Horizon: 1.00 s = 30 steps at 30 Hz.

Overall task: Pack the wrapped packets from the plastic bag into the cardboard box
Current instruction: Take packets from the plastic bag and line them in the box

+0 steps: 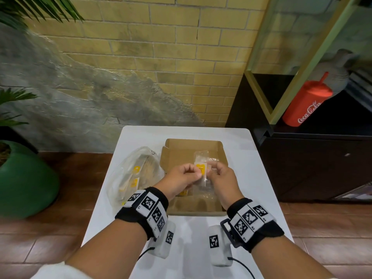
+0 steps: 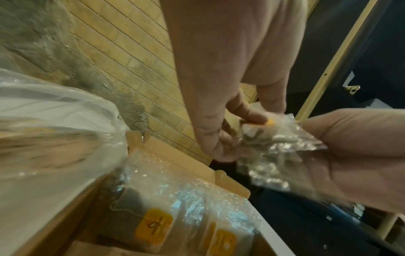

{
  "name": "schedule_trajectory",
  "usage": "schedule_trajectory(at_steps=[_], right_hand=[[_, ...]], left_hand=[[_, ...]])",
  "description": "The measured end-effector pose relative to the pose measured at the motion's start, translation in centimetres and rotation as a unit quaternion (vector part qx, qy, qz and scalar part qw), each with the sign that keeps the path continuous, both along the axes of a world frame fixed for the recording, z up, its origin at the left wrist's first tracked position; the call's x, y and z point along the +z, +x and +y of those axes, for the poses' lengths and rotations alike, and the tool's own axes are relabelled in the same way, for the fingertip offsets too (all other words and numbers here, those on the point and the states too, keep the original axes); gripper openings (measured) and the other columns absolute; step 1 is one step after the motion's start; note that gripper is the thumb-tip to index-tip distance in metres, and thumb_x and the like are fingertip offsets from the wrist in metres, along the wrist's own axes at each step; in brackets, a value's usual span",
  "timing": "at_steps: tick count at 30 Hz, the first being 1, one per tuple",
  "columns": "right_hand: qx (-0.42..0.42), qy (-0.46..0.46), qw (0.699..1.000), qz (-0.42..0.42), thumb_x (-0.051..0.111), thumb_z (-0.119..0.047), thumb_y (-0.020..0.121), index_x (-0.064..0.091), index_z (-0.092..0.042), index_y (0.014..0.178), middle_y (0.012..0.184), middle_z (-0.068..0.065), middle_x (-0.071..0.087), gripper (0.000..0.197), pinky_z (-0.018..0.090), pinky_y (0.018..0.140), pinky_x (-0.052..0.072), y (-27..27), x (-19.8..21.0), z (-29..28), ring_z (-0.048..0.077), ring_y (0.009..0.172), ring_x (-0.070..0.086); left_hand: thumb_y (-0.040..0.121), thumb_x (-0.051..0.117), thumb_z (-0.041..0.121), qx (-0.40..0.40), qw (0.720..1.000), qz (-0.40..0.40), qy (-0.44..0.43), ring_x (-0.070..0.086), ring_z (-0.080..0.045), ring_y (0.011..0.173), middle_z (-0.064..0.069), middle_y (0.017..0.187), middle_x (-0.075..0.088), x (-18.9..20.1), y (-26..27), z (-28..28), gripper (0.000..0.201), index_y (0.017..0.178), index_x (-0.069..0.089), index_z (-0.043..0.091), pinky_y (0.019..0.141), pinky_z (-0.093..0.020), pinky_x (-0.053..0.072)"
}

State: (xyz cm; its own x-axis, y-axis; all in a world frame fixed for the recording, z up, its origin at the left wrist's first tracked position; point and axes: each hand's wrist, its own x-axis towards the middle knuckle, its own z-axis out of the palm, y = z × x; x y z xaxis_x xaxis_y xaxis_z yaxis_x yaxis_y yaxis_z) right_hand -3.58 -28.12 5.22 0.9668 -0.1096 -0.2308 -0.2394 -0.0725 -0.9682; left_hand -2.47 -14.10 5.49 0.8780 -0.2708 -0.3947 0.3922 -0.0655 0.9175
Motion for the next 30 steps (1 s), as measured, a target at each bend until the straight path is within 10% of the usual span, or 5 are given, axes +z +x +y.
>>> schedule_trajectory(at_steps=[8, 12, 16, 23, 30], right_hand=[[-0.003, 0.096, 0.993, 0.064, 0.052, -0.009, 0.093, 0.036, -0.028, 0.127, 0.11, 0.006, 0.06, 0.042, 0.038, 0.072, 0.054, 0.3, -1.4, -0.3, 0.023, 0.091, 0.063], [0.053, 0.006, 0.996, 0.073, 0.055, -0.005, 0.089, 0.058, 0.0, 0.089, 0.082, 0.013, 0.058, 0.006, 0.032, 0.068, 0.043, 0.3, -2.3, -0.9, 0.024, 0.078, 0.054], [0.098, -0.068, 0.991, 0.066, 0.053, 0.002, 0.088, 0.05, -0.011, 0.063, 0.062, -0.004, 0.049, 0.029, 0.012, 0.058, 0.041, -0.2, -2.7, -1.3, 0.004, 0.057, 0.049], [0.163, -0.16, 0.964, 0.135, 0.055, -0.001, 0.088, 0.063, -0.017, 0.102, 0.105, 0.002, 0.064, 0.023, 0.035, 0.098, 0.045, -1.1, -6.0, -1.7, 0.019, 0.103, 0.058], [0.137, -0.204, 0.957, 0.152, 0.057, -0.003, 0.086, 0.058, -0.016, 0.084, 0.089, 0.001, 0.059, 0.012, 0.026, 0.08, 0.043, -0.6, -6.5, -2.2, 0.018, 0.087, 0.055]], left_hand=[[0.079, 0.063, -0.011, 0.083, 0.996, -0.021, -0.033, 0.059, -0.012, 0.066, 0.0, 0.078, 0.055, -0.9, 0.5, 0.7, 0.054, 0.114, 0.041, 0.023, 0.052, -0.018, 0.049], [0.078, 0.061, -0.015, 0.066, 0.997, -0.033, 0.001, 0.054, -0.009, 0.064, 0.001, 0.076, 0.054, -1.7, 0.6, 1.0, 0.04, 0.094, 0.053, 0.022, 0.056, -0.017, 0.047], [0.078, 0.061, -0.012, 0.032, 0.996, -0.029, 0.078, 0.049, -0.007, 0.057, 0.003, 0.063, 0.049, -3.4, -0.1, 1.1, 0.021, 0.082, 0.057, 0.008, 0.054, -0.011, 0.043], [0.074, 0.06, -0.018, -0.013, 0.988, -0.03, 0.15, 0.051, -0.009, 0.068, 0.004, 0.071, 0.056, -7.1, -1.9, 0.9, 0.037, 0.069, 0.058, 0.019, 0.064, -0.014, 0.045], [0.074, 0.065, -0.005, -0.029, 0.979, -0.033, 0.201, 0.053, -0.013, 0.073, 0.008, 0.069, 0.057, -8.3, -1.5, 0.9, 0.034, 0.068, 0.061, 0.028, 0.071, -0.025, 0.046]])
